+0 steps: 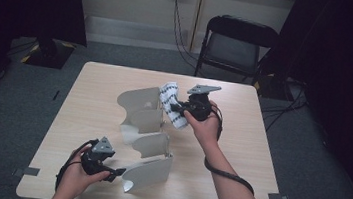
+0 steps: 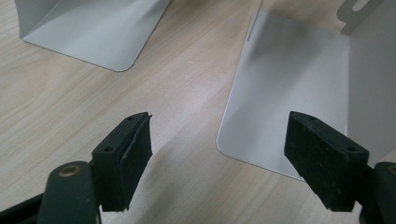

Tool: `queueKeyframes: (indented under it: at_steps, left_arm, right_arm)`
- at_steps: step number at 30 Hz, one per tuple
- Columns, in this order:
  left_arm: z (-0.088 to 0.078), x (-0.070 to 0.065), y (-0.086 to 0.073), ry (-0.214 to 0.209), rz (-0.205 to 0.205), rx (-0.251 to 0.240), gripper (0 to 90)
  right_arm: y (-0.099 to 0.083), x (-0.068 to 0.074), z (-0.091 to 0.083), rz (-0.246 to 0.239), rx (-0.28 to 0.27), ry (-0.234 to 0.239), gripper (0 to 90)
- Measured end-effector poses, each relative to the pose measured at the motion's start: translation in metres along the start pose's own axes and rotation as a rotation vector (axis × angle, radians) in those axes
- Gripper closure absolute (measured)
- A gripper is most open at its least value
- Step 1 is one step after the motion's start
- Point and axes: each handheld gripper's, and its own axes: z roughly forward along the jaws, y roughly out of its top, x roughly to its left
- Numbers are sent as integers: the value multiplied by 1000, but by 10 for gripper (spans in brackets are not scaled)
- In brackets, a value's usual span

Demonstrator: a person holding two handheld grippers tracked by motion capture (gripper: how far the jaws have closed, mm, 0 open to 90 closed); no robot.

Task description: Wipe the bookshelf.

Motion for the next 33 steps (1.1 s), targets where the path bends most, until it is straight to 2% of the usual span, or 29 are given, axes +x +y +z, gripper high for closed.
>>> queueKeyframes:
  at_steps: [3, 7, 12, 21, 26, 29, 33]
  left_arm:
    - [1, 0, 0, -1, 4, 2, 230]
    - [1, -2, 0, 0, 6, 9, 230]
    - [0, -3, 0, 3, 3, 3, 230]
    - [0, -3, 1, 8, 6, 4, 231]
    - [0, -4, 1, 2, 8, 2, 231]
    - [-1, -3, 0, 10, 9, 10, 231]
    - [-2, -2, -1, 11, 8, 4, 231]
  right_arm:
    - [-2, 4, 10, -14, 19, 12, 779]
    - [-15, 2, 22, 22, 43, 30, 779]
    - [-35, -2, 34, 43, 92, 40, 779]
    - [-77, 2, 54, 62, 200, 56, 778]
    - [-87, 4, 57, 81, 192, 58, 769]
    - [-87, 5, 55, 53, 191, 44, 705]
    - [-88, 5, 47, 52, 189, 15, 578]
